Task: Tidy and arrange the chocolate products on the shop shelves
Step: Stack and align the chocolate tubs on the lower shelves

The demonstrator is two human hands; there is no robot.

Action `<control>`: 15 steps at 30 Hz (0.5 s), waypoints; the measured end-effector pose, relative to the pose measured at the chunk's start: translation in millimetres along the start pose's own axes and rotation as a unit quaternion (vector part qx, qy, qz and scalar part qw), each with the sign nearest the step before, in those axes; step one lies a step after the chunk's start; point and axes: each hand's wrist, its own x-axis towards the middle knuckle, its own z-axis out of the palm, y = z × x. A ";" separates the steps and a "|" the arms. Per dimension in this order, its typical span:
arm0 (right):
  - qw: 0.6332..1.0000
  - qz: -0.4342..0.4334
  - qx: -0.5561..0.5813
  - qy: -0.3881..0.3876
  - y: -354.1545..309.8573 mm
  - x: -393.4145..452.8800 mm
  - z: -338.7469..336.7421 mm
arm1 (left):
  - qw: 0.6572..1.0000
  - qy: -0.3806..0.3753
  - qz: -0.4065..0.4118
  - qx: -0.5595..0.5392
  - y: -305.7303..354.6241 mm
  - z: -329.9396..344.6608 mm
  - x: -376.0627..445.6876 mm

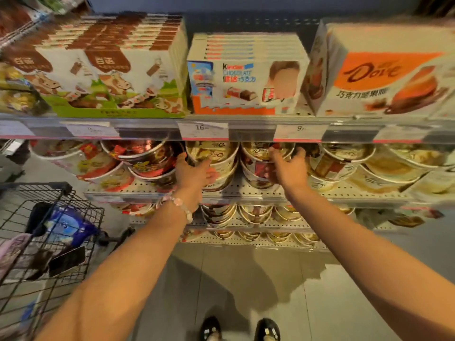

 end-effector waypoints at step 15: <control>0.995 0.033 -0.057 -0.075 -2.2 50.6 -31.8 | 0.979 0.022 -0.013 0.203 16.7 -26.1 45.5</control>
